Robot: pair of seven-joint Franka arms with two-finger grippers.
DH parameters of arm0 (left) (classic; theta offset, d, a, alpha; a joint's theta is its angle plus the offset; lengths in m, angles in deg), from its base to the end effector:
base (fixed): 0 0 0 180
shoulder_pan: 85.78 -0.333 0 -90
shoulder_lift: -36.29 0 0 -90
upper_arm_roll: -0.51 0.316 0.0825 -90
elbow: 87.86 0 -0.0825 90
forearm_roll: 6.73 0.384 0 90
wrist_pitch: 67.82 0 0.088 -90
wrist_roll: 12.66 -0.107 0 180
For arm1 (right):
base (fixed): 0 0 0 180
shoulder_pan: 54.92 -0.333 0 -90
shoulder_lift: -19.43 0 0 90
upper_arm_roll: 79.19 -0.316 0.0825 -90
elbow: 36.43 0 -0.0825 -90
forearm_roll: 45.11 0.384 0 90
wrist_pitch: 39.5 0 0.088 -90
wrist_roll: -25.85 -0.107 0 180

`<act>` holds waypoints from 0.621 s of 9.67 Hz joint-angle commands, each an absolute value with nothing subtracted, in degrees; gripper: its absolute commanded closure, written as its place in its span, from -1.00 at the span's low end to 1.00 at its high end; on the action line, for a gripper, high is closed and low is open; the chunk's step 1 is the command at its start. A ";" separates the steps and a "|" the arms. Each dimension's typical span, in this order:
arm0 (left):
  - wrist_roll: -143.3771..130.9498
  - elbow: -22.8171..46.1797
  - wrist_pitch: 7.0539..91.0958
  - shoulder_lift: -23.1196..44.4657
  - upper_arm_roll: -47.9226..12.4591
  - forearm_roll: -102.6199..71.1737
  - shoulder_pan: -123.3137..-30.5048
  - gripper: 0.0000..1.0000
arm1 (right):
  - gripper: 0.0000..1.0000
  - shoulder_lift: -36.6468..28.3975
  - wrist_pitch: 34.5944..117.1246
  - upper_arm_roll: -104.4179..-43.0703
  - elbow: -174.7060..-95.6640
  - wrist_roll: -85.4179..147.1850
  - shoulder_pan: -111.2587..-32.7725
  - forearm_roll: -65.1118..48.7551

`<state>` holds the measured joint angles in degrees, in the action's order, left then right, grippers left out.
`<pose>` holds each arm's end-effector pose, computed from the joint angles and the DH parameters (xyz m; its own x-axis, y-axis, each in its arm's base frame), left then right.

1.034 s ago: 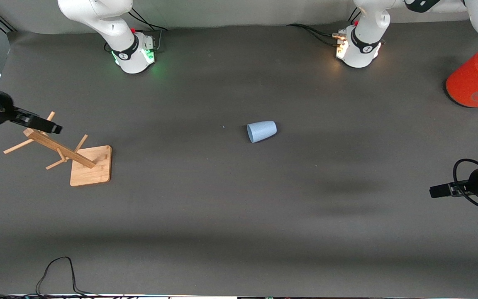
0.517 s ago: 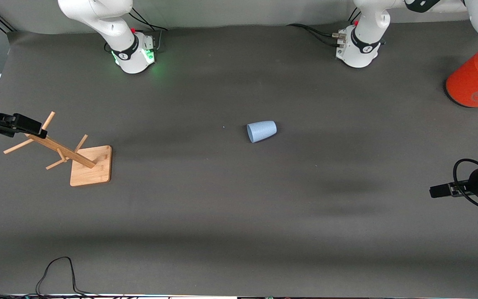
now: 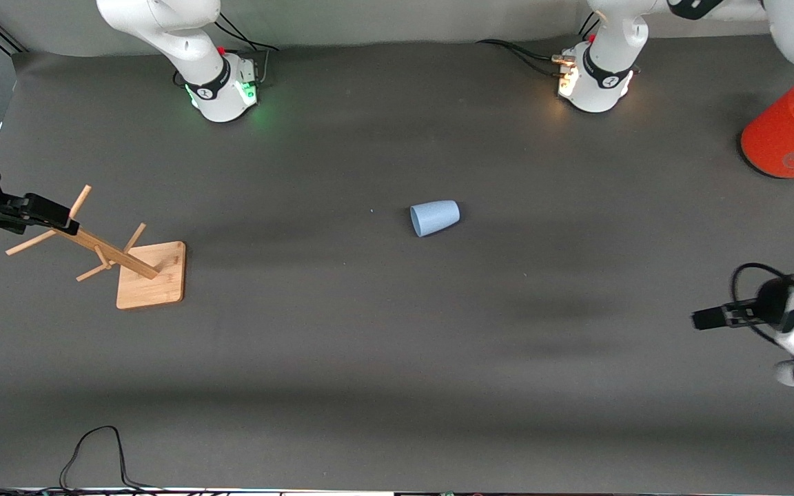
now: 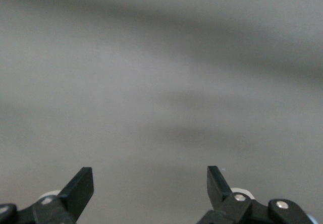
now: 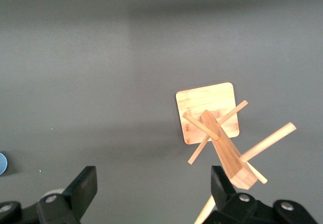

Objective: Rotate and upright cup with both arms
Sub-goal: 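Reach the left gripper across to the lying blue cup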

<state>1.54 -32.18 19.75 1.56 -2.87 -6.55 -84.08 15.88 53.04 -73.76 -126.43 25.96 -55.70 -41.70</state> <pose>0.7132 -0.0494 0.5147 0.9844 0.1674 -0.0547 0.1685 -0.9855 0.0176 0.5750 -0.0390 0.5936 0.9965 -0.0817 -0.0173 -0.0825 -0.9952 -0.0536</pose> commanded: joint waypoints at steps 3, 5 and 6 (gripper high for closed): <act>20.33 -32.57 23.48 0.27 -1.78 -3.41 -72.45 -1.00 | -1.00 17.85 54.46 -75.41 -128.45 27.35 -55.43 -43.61; 30.62 -33.10 25.68 -2.80 -1.69 1.16 -65.51 -1.00 | -1.00 17.85 54.54 -75.41 -128.45 27.35 -55.71 -44.32; 33.97 -33.19 25.86 -3.95 -1.69 2.48 -62.87 -1.00 | -1.00 17.85 54.55 -75.41 -128.45 27.35 -55.71 -44.32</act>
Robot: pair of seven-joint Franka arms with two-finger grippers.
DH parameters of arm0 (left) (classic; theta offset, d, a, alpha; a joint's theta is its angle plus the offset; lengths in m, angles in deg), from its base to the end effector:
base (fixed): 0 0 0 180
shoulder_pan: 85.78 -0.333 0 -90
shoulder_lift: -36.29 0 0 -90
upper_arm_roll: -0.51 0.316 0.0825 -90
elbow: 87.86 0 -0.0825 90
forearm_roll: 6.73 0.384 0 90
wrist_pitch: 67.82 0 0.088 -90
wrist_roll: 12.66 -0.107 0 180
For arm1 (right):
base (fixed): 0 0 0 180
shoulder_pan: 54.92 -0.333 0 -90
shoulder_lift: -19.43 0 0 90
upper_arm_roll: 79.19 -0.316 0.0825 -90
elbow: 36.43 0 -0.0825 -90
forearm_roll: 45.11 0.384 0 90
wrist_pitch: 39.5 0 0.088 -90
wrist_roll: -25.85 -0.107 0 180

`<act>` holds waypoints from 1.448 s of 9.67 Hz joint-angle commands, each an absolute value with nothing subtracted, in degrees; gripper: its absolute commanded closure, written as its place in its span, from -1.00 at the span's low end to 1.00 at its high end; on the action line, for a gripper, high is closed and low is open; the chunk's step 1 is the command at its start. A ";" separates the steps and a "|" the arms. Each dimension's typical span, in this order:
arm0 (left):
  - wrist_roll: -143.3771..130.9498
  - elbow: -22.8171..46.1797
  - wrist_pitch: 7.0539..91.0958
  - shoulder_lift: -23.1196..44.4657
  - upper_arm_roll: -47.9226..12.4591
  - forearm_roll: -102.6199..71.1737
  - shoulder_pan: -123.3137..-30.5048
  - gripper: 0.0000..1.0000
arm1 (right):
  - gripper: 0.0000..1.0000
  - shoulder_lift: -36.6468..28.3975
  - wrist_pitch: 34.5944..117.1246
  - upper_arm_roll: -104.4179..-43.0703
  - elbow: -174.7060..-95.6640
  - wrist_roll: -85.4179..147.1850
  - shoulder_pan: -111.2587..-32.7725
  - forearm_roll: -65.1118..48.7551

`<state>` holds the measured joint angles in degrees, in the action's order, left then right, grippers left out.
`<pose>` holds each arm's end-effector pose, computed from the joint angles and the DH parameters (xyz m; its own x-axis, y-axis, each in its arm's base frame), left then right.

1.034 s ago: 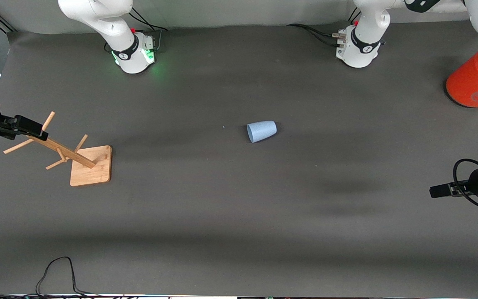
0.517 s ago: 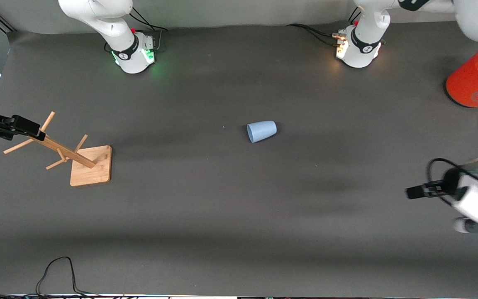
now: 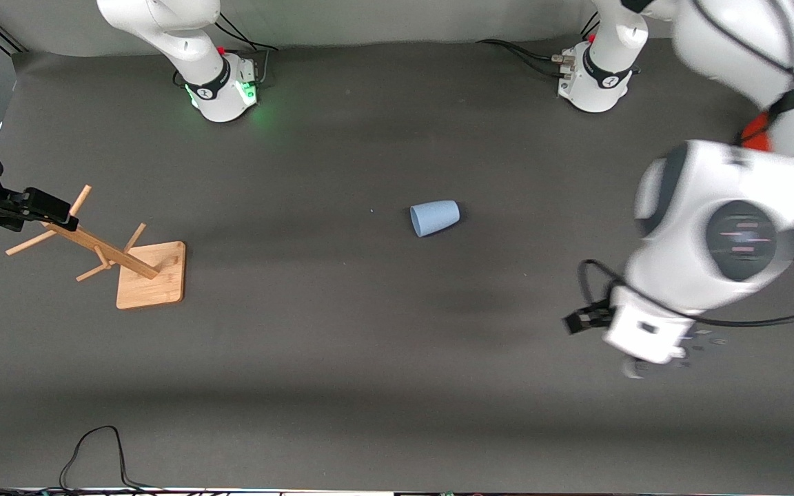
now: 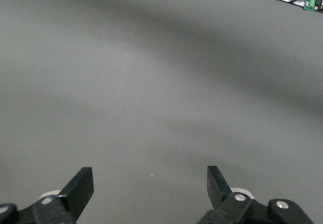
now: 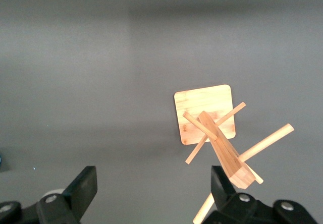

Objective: Rotate and upright cup with both arms
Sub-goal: 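Reach the left gripper across to the lying blue cup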

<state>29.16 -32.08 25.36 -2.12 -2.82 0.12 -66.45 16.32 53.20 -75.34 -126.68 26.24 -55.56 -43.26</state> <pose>0.6892 -0.2589 0.4758 0.9427 0.3308 0.0427 0.3332 -0.9400 -0.0732 0.5738 -0.0278 0.5960 0.9987 -0.0507 -0.0112 -0.0510 -0.9983 -0.0287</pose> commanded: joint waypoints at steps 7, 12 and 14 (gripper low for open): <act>41.28 -28.71 19.53 -7.47 -2.13 9.54 -46.77 -1.00 | -1.00 17.32 55.78 -75.33 -128.45 27.87 -55.62 -44.15; 33.14 -30.46 26.02 -16.34 -3.36 9.97 -37.01 -0.99 | -1.00 16.88 55.25 -75.15 -127.92 27.79 -55.53 -44.06; 26.13 -30.03 25.70 -18.10 -4.15 9.97 -35.25 -0.98 | -1.00 16.35 55.25 -75.41 -127.92 27.70 -55.71 -44.14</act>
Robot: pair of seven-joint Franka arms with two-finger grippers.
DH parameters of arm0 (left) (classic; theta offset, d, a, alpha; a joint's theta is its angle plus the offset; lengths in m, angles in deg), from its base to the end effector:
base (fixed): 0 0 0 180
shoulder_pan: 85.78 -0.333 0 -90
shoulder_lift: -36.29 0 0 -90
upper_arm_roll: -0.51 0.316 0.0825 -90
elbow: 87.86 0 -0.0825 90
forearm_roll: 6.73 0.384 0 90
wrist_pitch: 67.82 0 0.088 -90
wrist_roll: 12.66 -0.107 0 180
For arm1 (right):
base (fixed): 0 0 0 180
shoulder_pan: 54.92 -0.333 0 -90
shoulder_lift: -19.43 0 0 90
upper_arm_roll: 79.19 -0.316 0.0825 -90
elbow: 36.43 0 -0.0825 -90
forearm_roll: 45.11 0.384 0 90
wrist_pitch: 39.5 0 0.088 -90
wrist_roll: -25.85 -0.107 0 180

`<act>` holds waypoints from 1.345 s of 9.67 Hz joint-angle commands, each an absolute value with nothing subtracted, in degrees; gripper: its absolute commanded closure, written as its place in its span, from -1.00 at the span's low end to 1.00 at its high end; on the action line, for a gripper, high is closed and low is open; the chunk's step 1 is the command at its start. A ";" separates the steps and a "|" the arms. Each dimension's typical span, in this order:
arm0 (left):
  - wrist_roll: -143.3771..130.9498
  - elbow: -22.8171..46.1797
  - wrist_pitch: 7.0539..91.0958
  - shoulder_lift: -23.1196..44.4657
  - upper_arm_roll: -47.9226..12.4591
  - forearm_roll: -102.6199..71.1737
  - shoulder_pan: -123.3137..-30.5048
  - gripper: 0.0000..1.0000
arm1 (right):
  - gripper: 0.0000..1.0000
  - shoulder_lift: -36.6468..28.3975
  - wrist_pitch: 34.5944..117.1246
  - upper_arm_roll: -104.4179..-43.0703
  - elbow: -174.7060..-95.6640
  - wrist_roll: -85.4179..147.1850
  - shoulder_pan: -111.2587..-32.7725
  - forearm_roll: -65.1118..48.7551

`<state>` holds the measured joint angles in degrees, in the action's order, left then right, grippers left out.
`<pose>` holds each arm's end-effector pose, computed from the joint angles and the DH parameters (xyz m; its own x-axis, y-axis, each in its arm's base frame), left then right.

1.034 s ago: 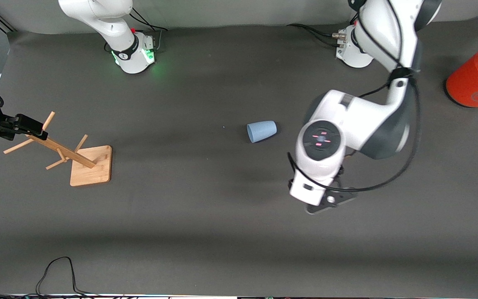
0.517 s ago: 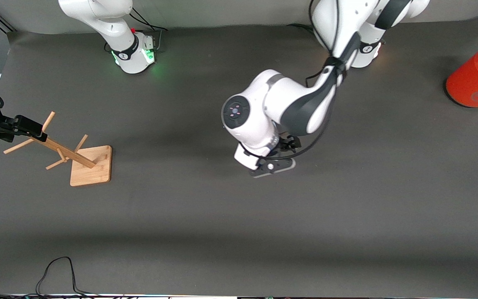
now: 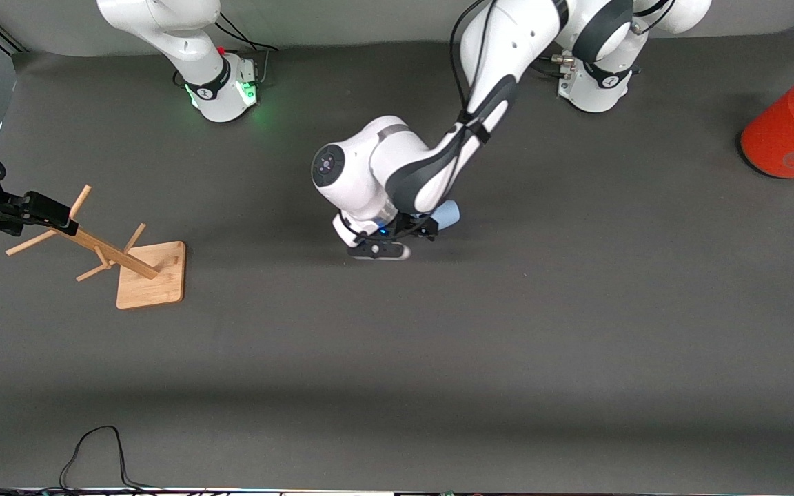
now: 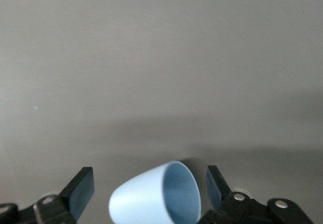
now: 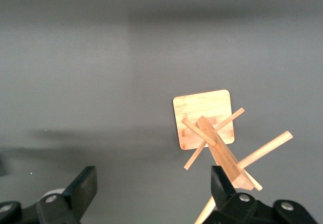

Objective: Rotate and upright cup with both arms
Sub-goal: 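Grasp the cup rim with the left gripper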

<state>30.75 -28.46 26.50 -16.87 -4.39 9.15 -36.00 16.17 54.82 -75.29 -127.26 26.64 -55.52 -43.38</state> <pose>0.4662 -0.5755 0.2593 0.9710 -0.2177 -0.0984 -0.2386 -0.9059 -0.3498 0.5769 -0.0292 0.5922 0.9989 -0.0459 0.0045 -0.0458 -0.9986 -0.0262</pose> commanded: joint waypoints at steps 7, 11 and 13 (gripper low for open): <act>11.25 -24.67 23.76 -19.60 -4.06 12.86 -32.87 -0.86 | -1.00 16.26 55.34 -75.41 -127.83 27.70 -55.62 -44.15; 4.66 -24.13 21.48 -19.17 -3.80 13.75 -33.31 0.99 | -1.00 16.18 55.34 -75.41 -127.83 27.70 -55.62 -44.15; 4.91 -24.05 20.51 -19.16 -3.80 15.93 -32.96 1.00 | -1.00 16.00 55.34 -75.41 -127.83 27.70 -55.62 -44.06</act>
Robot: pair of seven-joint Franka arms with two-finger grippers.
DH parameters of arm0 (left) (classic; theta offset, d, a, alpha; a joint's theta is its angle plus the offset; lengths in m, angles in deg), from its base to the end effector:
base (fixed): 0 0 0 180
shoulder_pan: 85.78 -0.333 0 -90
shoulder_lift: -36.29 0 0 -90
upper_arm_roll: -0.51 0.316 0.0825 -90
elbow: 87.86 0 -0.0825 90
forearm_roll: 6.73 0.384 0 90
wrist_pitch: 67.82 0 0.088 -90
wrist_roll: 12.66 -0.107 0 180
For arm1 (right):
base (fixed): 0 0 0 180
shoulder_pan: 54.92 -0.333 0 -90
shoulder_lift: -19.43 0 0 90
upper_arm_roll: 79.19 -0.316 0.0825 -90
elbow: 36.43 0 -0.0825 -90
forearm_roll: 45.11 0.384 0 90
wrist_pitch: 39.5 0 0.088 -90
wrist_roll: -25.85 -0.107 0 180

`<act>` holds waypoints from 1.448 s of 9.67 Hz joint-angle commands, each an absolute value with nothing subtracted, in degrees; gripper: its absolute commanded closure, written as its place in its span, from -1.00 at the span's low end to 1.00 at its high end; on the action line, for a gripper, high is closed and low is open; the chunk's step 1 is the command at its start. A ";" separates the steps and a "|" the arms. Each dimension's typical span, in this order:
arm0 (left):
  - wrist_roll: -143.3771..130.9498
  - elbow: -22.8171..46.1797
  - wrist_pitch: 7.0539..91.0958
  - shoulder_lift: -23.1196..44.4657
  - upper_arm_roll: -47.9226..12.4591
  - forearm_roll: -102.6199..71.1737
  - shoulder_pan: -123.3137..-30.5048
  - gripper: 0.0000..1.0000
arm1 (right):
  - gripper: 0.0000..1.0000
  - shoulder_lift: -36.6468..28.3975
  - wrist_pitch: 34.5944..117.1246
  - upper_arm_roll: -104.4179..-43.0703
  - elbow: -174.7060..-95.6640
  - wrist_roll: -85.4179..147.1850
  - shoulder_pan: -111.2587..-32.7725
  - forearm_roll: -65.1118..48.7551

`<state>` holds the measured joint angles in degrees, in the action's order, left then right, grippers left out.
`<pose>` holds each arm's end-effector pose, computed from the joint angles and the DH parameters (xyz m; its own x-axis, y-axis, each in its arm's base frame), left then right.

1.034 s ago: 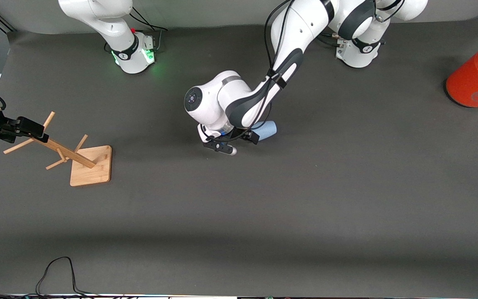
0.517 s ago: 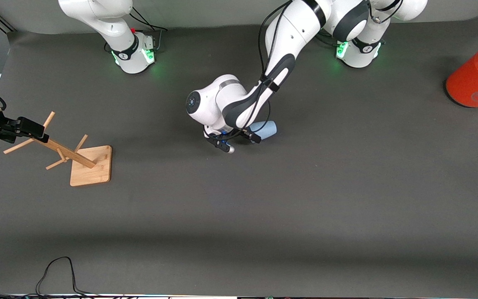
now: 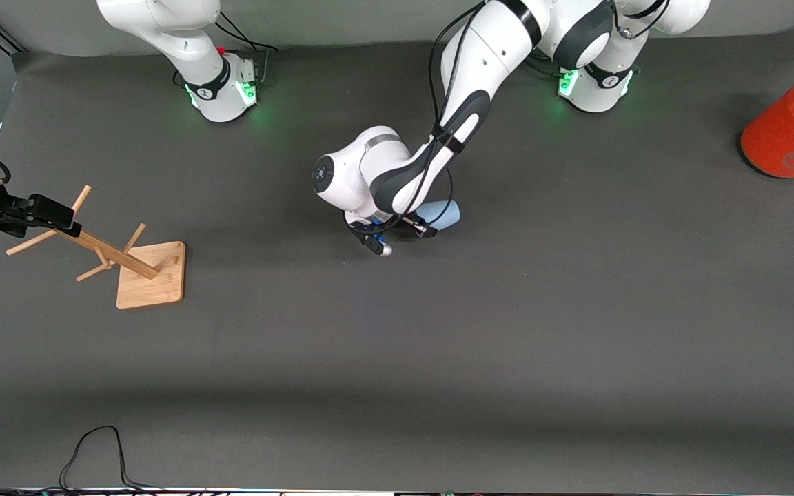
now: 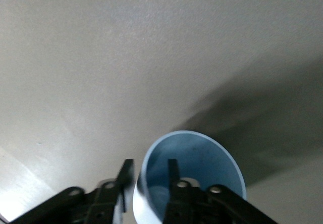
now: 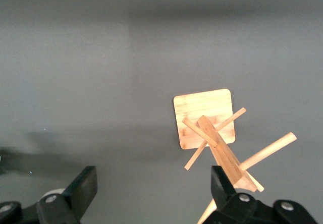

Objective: Rotate and upright cup with both arms
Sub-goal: 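Grasp the cup rim with the left gripper, then lift the cup and rotate it opening-up with the left gripper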

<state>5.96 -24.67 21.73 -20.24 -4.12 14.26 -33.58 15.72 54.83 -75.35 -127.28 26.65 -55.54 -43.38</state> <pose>0.4330 -0.5628 0.1880 0.7304 -0.5575 -0.3946 -0.6826 -0.6152 -0.3944 0.5790 -0.0284 0.5875 0.9990 -0.0444 -0.0035 -0.0445 -0.9987 -0.0258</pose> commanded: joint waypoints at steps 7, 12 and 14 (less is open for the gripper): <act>23.29 -28.51 16.28 -12.86 -1.34 14.82 -36.28 1.00 | -1.00 16.00 55.42 -75.41 -127.83 27.70 -55.62 -43.97; 27.94 -11.75 23.18 18.37 -1.43 3.13 -48.76 1.00 | -1.00 16.00 55.34 -75.41 -127.83 27.70 -55.71 -43.97; 31.34 8.99 40.62 31.32 -1.34 -1.70 -51.41 1.00 | -1.00 16.00 55.34 -75.41 -127.83 27.70 -55.71 -43.88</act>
<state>27.43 -10.42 28.82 20.87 -1.01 0.57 -50.46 15.56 54.83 -75.43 -127.37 26.65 -55.58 -43.38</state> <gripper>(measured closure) 0.921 0.000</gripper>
